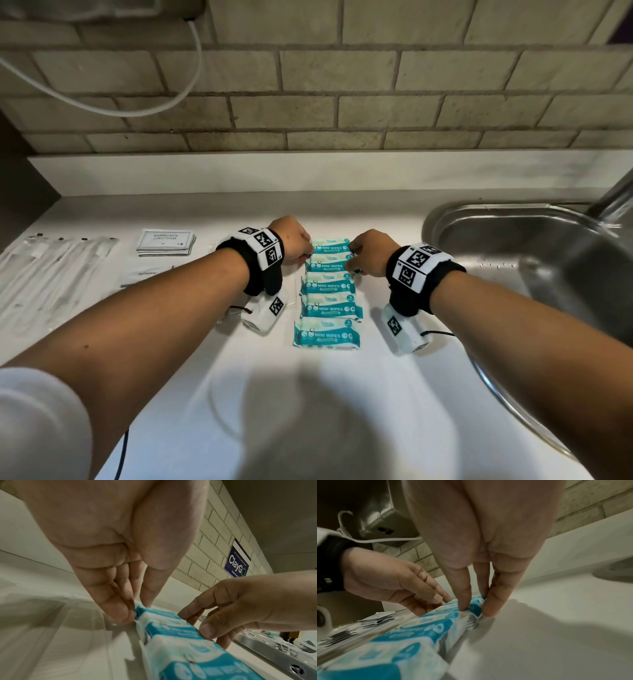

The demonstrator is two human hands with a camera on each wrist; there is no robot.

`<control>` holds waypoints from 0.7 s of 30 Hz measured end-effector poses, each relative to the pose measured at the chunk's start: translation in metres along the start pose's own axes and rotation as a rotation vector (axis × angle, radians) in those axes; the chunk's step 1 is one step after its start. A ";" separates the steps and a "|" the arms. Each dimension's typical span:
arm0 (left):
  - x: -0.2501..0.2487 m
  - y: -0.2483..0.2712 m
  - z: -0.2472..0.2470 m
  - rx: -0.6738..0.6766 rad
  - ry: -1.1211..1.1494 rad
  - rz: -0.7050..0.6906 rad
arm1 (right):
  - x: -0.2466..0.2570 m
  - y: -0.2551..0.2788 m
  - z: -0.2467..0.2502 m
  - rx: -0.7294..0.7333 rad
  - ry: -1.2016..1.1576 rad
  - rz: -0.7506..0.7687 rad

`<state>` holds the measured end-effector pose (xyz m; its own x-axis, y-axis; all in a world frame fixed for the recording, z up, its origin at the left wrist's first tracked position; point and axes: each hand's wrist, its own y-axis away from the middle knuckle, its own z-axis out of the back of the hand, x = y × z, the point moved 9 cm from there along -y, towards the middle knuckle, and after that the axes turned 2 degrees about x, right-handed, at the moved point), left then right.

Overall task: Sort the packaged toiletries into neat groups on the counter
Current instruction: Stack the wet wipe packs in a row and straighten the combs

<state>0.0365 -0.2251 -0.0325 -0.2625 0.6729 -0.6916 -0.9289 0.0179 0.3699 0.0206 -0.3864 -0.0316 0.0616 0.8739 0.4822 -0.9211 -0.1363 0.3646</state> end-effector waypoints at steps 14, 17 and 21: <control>0.017 0.050 -0.007 0.083 -0.103 0.036 | -0.015 0.023 -0.013 0.011 0.010 -0.021; 0.020 0.056 -0.012 0.091 -0.021 0.059 | -0.013 0.022 -0.011 -0.001 -0.018 -0.012; 0.020 0.056 -0.014 0.096 0.023 0.061 | -0.010 0.022 -0.011 0.009 -0.029 0.011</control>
<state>-0.0247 -0.2207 -0.0344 -0.3242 0.6581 -0.6796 -0.8822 0.0489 0.4683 -0.0050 -0.3927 -0.0368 0.0628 0.8582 0.5094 -0.9183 -0.1502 0.3663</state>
